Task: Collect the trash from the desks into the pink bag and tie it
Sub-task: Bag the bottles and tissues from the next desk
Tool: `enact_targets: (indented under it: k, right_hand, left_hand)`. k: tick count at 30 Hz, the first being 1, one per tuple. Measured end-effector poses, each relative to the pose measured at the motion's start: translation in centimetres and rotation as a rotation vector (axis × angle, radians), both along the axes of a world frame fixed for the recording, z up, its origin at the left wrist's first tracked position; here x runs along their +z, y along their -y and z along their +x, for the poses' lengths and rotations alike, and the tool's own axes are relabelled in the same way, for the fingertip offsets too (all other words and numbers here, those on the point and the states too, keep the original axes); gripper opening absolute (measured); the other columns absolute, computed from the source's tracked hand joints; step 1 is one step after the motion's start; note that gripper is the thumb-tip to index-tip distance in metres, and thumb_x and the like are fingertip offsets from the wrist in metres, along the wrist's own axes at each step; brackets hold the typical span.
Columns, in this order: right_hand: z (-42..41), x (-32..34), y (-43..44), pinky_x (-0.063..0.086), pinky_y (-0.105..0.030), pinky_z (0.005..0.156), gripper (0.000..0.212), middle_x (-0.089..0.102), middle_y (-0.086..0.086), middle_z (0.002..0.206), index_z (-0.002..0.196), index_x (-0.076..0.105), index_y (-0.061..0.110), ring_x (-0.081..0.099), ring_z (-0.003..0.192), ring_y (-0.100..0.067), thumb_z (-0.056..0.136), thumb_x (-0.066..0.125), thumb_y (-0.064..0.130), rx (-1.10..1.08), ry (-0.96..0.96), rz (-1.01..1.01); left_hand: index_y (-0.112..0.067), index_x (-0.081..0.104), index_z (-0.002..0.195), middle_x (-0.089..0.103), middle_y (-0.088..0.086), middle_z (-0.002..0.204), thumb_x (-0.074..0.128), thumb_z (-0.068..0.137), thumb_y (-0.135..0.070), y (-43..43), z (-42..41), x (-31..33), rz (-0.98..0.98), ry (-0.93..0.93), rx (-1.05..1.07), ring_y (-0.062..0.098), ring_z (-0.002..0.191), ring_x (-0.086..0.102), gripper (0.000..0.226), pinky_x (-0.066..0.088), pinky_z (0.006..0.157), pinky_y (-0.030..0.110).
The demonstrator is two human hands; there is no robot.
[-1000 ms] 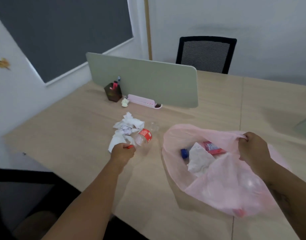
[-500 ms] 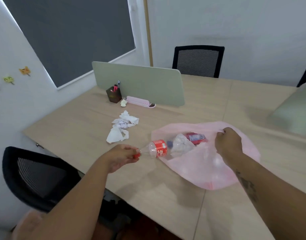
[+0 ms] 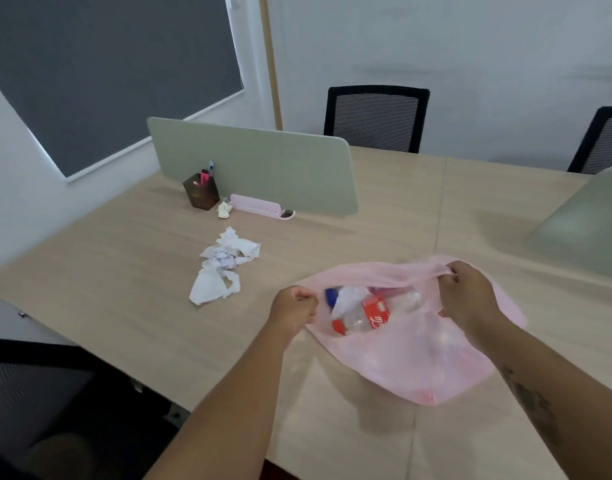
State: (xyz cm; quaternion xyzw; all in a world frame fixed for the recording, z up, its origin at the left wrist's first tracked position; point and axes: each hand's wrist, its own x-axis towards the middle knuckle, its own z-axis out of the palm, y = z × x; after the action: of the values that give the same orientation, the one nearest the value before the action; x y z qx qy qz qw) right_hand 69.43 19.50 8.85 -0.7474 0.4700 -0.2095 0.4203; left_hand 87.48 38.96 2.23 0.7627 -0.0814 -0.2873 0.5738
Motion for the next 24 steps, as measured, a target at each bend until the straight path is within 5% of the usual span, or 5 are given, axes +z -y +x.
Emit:
enact_targets:
  k: [3, 8, 14, 20, 24]
  right_hand:
    - [3.9, -0.7, -0.7, 0.057, -0.038, 0.061, 0.028, 0.062, -0.003, 0.086, 0.084, 0.061, 0.015, 0.061, 0.062, -0.025, 0.092, 0.035, 0.012, 0.004, 0.012, 0.017]
    - [11.1, -1.7, -2.1, 0.058, -0.042, 0.065, 0.025, 0.060, 0.000, 0.084, 0.090, 0.062, 0.012, 0.060, 0.071, -0.025, 0.094, 0.037, 0.013, 0.031, -0.020, -0.023]
    - [17.3, -3.6, -2.5, 0.057, -0.046, 0.073, 0.026, 0.061, -0.005, 0.084, 0.096, 0.061, 0.012, 0.060, 0.070, -0.027, 0.098, 0.036, 0.017, 0.041, -0.118, -0.071]
    - [20.3, -5.5, -1.8, 0.056, -0.046, 0.070, 0.026, 0.060, -0.004, 0.077, 0.091, 0.060, 0.010, 0.060, 0.066, -0.028, 0.099, 0.036, 0.018, 0.026, -0.198, -0.083]
    - [21.1, -6.3, -1.4, 0.055, -0.042, 0.067, 0.026, 0.061, -0.005, 0.076, 0.088, 0.059, 0.014, 0.061, 0.065, -0.029, 0.100, 0.037, 0.021, 0.026, -0.206, -0.064]
  left_hand:
    - [-0.016, 0.063, 0.097, 0.065, 0.001, 0.096, 0.069, 0.084, -0.024, -3.1, 5.6, -1.3, 0.212, 0.238, 0.017, 0.022, 0.091, 0.062, 0.016, 0.050, 0.072, 0.028]
    - [-0.036, 0.007, 0.152, 0.008, 0.006, 0.159, 0.067, 0.067, -0.071, -8.0, 15.0, -4.2, 0.872, 0.513, -0.159, 0.040, 0.140, 0.018, 0.110, 0.027, 0.108, 0.051]
    - [-0.052, -0.046, 0.126, -0.048, 0.001, 0.149, 0.069, 0.041, -0.086, -9.9, 24.4, -7.4, 1.078, 0.557, -0.401, 0.048, 0.143, -0.021, 0.147, 0.010, 0.108, 0.072]
    - [-0.063, -0.037, 0.129, -0.048, -0.006, 0.148, 0.081, 0.030, -0.077, -7.2, 31.5, -7.8, 0.976, 0.633, -0.646, 0.045, 0.144, -0.022, 0.154, 0.021, 0.105, 0.072]
    - [-0.058, 0.003, 0.147, -0.023, -0.008, 0.159, 0.089, 0.038, -0.063, -5.8, 33.1, -8.1, 0.973, 0.552, -0.745, 0.038, 0.146, 0.001, 0.138, 0.032, 0.109, 0.056]
